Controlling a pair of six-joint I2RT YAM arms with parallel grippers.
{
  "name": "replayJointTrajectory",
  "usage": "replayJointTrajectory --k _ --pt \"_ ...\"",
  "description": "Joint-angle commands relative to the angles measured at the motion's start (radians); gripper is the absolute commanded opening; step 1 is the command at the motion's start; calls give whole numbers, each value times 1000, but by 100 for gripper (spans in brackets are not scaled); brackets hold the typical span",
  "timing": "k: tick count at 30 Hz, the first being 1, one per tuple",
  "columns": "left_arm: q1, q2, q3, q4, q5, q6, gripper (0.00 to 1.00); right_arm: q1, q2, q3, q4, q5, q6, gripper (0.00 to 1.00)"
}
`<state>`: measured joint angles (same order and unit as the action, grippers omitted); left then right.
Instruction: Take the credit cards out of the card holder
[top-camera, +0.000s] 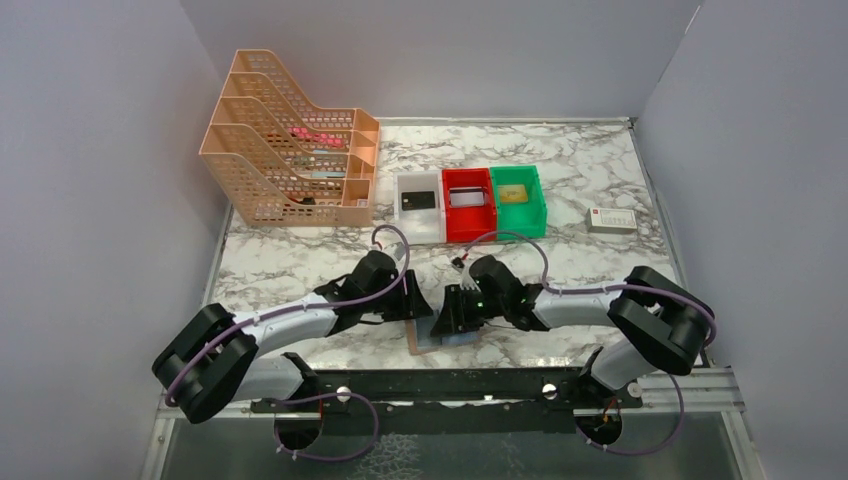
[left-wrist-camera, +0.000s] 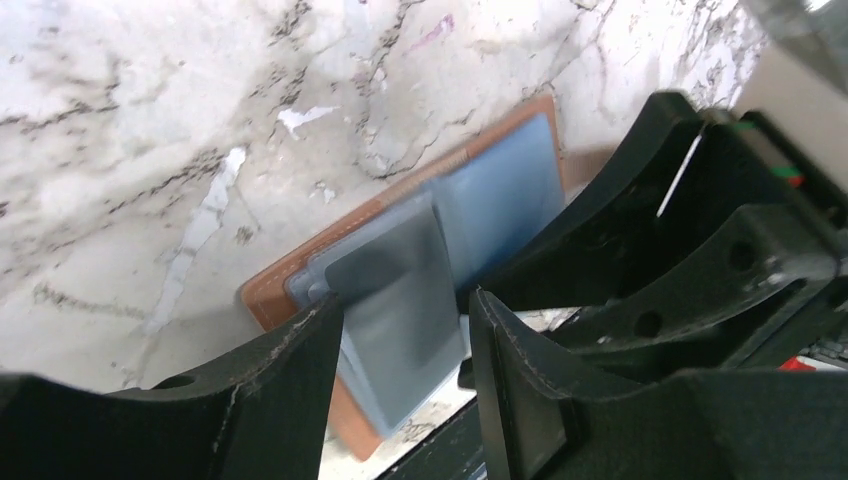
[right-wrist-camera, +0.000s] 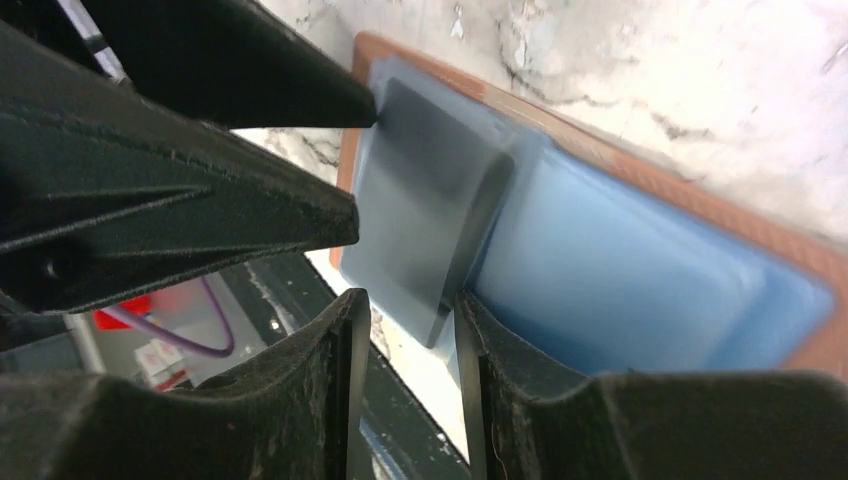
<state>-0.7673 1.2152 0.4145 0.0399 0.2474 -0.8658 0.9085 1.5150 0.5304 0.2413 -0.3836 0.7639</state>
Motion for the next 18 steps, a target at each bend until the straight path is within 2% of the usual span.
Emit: replayJointTrajectory --k 1,6,10,14,18 --pt "-7 68 32 57 2 23 53 6 8 -66 139 -23 130 41" --pt "-7 136 92 49 -46 70 53 6 -50 -135 217 24 219 41" --pt "-7 151 132 8 -75 97 52 6 -117 -124 98 133 226 41" --pt "-7 98 122 -47 -121 106 52 6 -167 -95 -55 265 235 41" --pt "-7 42 103 -95 -129 123 52 4 -189 -94 -70 290 234 40"
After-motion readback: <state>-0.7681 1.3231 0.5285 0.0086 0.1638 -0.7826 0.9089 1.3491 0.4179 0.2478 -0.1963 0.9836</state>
